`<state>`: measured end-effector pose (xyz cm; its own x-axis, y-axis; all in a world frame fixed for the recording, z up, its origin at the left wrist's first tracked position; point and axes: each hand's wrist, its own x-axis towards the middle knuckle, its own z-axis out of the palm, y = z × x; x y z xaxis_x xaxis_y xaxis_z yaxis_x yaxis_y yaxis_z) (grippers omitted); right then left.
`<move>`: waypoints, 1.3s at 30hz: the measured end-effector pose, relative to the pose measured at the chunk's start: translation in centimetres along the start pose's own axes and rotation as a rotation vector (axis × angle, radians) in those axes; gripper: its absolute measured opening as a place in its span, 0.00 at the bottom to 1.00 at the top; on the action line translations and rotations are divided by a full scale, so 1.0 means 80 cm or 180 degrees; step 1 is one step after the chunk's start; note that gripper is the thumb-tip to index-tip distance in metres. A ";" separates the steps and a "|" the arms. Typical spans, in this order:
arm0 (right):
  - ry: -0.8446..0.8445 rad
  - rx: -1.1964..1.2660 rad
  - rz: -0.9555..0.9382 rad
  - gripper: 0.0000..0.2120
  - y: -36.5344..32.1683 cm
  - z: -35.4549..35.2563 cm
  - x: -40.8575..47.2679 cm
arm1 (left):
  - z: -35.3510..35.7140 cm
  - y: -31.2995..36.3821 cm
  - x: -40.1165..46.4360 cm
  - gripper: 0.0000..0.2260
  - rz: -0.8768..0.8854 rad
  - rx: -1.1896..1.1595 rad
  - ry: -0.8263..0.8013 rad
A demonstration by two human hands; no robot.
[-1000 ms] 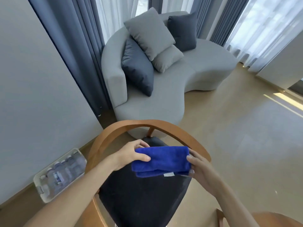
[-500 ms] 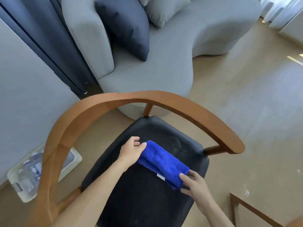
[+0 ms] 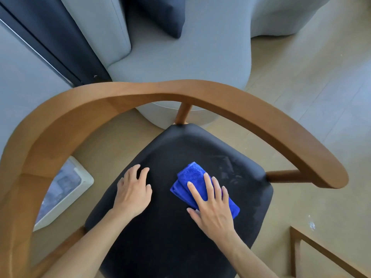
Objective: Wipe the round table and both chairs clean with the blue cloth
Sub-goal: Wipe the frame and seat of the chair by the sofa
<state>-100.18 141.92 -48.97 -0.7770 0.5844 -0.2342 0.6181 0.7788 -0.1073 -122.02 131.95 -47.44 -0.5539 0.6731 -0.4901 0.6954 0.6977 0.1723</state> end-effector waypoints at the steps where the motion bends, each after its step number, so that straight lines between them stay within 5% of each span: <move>1: 0.0052 -0.0055 -0.0012 0.35 0.000 0.005 -0.001 | 0.003 0.001 0.000 0.23 0.0010 0.0048 -0.0003; 12: 0.0581 -0.0532 -0.0850 0.31 0.065 -0.002 0.026 | 0.014 0.006 0.007 0.29 -0.0005 0.0131 -0.0088; 14: 0.0773 -0.0404 -0.0414 0.28 0.091 -0.015 0.038 | 0.017 0.003 0.008 0.29 0.0032 0.0149 -0.0119; 17: 0.0897 0.0051 0.1015 0.28 0.115 -0.028 0.032 | 0.016 -0.004 0.010 0.28 0.0083 0.0155 -0.0099; 20: 0.0608 0.0613 0.2154 0.27 0.127 -0.029 0.010 | 0.011 -0.012 0.012 0.27 0.0173 0.0144 -0.0119; 25: 0.0898 0.0685 0.3043 0.28 0.073 -0.026 0.040 | 0.012 -0.019 0.013 0.28 0.0269 0.0142 -0.0086; 29: 0.1141 0.0558 0.2467 0.29 0.005 -0.028 0.069 | 0.014 -0.017 0.011 0.28 0.0239 0.0171 -0.0013; 34: 0.0646 0.0361 0.0405 0.24 -0.115 0.004 0.022 | 0.014 -0.021 0.009 0.30 0.0356 0.0103 -0.0067; 39: 0.0430 -0.0118 -0.1118 0.21 -0.003 0.001 -0.064 | 0.016 -0.043 0.000 0.29 0.0491 0.0234 -0.0103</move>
<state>-96.34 138.69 -47.82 -0.9511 0.3030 -0.0594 0.3082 0.9434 -0.1228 -123.84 129.26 -49.12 -0.4238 0.7616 -0.4902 0.8032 0.5662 0.1852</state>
